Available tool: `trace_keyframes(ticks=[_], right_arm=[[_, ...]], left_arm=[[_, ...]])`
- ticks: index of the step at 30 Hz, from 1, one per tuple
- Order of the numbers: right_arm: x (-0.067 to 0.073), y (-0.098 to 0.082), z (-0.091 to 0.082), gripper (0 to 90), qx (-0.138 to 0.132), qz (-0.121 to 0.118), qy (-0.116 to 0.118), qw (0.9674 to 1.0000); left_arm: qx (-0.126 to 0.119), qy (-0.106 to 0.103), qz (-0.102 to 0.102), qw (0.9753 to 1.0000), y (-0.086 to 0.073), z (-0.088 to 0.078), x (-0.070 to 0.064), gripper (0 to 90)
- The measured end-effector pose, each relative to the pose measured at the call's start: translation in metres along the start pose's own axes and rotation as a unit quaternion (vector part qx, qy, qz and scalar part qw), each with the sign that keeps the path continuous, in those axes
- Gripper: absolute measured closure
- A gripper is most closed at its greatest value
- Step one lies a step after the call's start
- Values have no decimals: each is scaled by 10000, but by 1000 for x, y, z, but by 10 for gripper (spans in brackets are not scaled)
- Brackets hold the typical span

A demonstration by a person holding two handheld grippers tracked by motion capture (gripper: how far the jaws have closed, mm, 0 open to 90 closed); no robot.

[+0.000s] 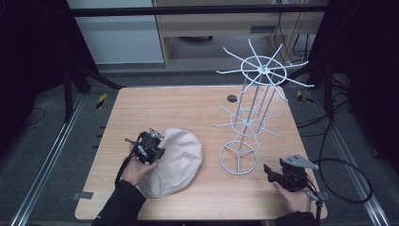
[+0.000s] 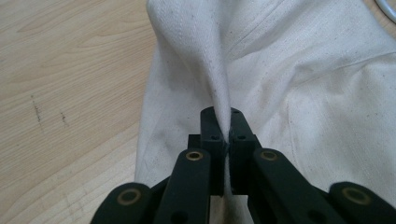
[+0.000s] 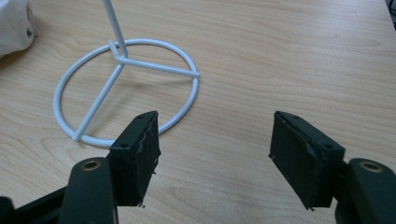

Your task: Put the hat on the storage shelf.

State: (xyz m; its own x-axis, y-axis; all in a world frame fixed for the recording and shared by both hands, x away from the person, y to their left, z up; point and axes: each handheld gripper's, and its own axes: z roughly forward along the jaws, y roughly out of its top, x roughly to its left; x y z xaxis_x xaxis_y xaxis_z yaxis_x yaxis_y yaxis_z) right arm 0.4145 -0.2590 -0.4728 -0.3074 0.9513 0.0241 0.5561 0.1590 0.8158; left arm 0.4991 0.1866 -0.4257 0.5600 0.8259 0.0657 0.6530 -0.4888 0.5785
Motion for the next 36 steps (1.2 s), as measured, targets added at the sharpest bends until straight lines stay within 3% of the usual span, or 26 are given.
trace_keyframes(ticks=[18,30,36], right_arm=[[-1,-1,0,331,13,4,10,10000],[-1,-1,0,331,0,14,7,10000],[-2,-1,0,331,-12,11,-2,10000]], left_arm=[[-612,-306,64,9976,-7,-37,0,889],[-1224,-353,24,9919,-11,-62,0,889],[-1621,-412,-109,9858,-17,-71,4,889]])
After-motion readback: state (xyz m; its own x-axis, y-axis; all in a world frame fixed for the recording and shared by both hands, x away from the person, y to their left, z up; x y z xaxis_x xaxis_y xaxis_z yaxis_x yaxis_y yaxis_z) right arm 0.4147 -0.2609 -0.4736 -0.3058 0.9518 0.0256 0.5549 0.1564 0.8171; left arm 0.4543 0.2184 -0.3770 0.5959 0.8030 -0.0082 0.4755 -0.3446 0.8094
